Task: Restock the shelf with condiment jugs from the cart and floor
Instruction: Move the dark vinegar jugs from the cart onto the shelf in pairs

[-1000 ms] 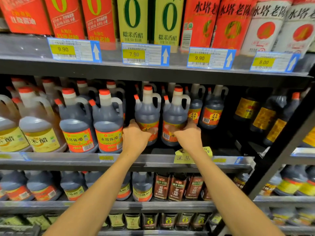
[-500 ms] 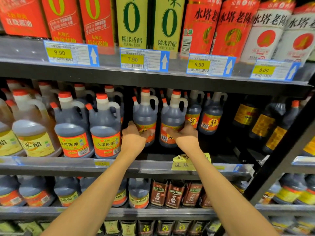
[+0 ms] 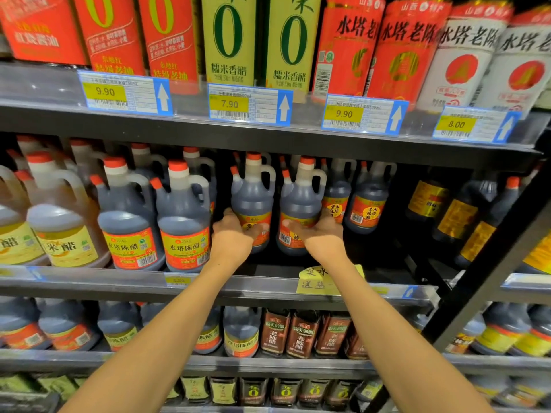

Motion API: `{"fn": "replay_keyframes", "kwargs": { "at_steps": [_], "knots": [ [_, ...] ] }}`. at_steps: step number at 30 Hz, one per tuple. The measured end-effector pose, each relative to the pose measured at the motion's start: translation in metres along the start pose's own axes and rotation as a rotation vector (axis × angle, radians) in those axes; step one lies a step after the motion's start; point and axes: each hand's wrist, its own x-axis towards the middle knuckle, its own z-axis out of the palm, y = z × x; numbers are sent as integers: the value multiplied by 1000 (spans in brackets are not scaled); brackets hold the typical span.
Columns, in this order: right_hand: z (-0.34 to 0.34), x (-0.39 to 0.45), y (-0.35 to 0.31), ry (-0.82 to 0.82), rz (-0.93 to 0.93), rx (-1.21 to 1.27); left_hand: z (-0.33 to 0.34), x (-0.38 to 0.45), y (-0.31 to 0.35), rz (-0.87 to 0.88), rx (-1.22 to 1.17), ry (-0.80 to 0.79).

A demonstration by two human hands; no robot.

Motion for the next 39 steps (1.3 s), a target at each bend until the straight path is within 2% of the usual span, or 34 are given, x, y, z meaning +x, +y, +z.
{"fn": "replay_keyframes", "kwargs": {
  "at_steps": [8, 12, 17, 23, 29, 34, 39],
  "knots": [
    [1, 0, 1, -12, 9, -38, 0, -2, 2, -33, -29, -28],
    [-4, -1, -3, -48, 14, -98, -2, -4, 0, -8, 36, -36],
    [-22, -10, -5, -119, 44, -324, -11, -14, -1, 16, 137, -83],
    [-48, -40, -16, -101, -99, -570, -36, -37, 0, 156, 307, -142],
    [-60, -86, -42, -118, -276, -686, -86, -71, -2, 420, 441, -248],
    [-51, -141, -63, -192, -321, -637, -147, -104, -26, 439, 463, -242],
    [-30, -193, -90, -311, -409, -681, -216, -130, -63, 413, 590, -261]
  ]
}}
